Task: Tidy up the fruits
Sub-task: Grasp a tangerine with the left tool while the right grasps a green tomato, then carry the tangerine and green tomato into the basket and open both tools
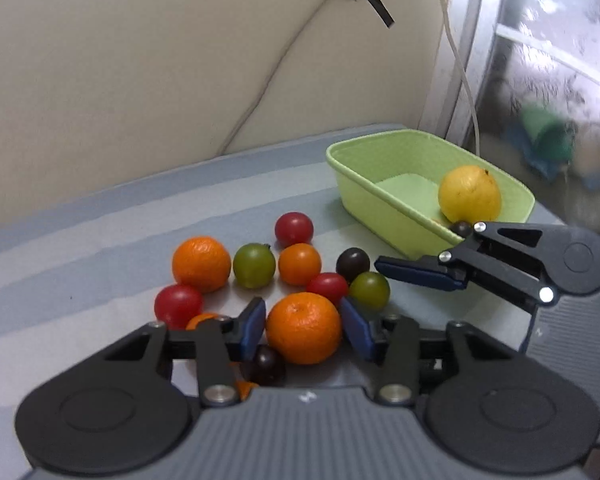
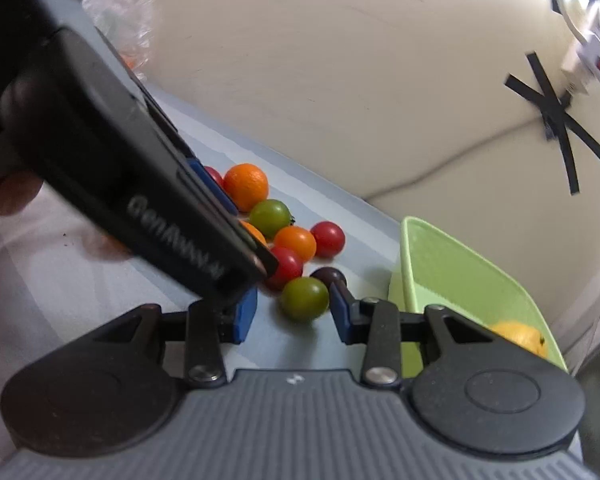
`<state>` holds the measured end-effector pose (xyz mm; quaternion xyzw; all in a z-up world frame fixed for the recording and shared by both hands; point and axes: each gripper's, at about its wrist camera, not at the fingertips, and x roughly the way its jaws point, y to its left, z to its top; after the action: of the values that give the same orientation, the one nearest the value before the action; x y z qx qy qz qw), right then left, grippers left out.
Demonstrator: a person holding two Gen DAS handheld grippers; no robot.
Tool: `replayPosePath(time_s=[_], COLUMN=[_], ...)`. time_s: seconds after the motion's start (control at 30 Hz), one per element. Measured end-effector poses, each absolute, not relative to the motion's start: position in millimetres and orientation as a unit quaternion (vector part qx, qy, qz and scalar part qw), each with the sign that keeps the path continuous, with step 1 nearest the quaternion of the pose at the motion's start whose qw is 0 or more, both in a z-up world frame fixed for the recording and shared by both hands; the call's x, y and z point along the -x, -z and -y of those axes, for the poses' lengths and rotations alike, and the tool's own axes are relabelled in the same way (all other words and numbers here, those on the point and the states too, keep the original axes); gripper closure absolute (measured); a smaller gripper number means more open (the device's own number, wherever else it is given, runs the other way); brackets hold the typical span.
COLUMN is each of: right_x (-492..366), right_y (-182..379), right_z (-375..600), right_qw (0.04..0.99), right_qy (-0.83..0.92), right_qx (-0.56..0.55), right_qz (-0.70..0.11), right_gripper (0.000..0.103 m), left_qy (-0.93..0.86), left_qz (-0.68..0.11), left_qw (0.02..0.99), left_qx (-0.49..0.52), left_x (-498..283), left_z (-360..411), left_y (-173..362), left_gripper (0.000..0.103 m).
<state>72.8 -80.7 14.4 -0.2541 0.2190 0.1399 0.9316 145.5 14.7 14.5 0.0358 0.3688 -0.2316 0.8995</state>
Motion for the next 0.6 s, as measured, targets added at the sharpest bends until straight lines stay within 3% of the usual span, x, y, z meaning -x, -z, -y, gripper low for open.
replayPosePath(time_s=[0.07, 0.1, 0.13, 0.27, 0.6], right_x=[-76.1, -76.4, -75.6, -63.0, 5.6], right_y=[-15.1, -14.1, -13.6, -14.6, -32.7], right_z=[82.4, 82.6, 83.2, 91.3, 118.8], right_qw=[0.929, 0.929, 0.929, 0.935, 0.966], right_qy=[-0.141, -0.133, -0.125, -0.134, -0.077], right_qx=[0.261, 0.269, 0.277, 0.254, 0.226], right_qz=[-0.22, -0.217, -0.212, -0.21, -0.102], right_gripper=[0.064, 0.073, 0.074, 0.075, 0.076], left_qy=[0.23, 0.228, 0.233, 0.237, 0.252], left_qz=[-0.359, -0.35, -0.343, -0.328, -0.279], left_qw=[0.904, 0.907, 0.907, 0.912, 0.927], left_qx=[-0.047, -0.06, -0.069, -0.074, 0.015], left_x=[-136.2, -128.7, -121.8, -102.9, -94.5], left_z=[-14.3, -10.3, -7.8, -1.8, -7.4], left_y=[-12.4, -12.5, -12.4, -14.8, -49.2], left_gripper=[0.061, 0.061, 0.061, 0.062, 0.062])
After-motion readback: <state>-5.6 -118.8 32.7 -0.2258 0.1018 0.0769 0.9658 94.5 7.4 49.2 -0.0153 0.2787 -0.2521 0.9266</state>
